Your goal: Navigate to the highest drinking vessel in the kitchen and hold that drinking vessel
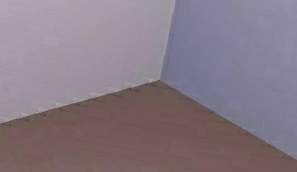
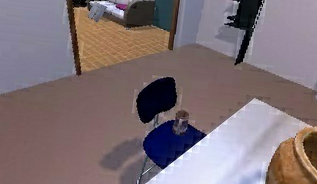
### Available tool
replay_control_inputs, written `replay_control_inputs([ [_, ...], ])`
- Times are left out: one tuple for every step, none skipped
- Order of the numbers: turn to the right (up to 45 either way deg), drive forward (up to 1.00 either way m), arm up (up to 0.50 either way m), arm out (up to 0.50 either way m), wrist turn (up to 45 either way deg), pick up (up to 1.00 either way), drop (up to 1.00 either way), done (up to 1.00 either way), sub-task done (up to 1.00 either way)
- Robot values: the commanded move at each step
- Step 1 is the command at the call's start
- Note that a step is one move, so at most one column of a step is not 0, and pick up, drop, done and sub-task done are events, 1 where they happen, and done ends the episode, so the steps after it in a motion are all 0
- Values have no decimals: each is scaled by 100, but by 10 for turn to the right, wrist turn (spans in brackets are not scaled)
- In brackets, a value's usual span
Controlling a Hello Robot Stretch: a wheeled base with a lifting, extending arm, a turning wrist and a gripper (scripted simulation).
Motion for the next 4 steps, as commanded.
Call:
replay_control_inputs([
  [-120,0,0,0,0,0,0,0,0],
  [0,30,0,0,0,0,0,0,0],
  [-450,0,0,0,0,0,0,0,0],
  [-390,0,0,0,0,0,0,0,0],
])
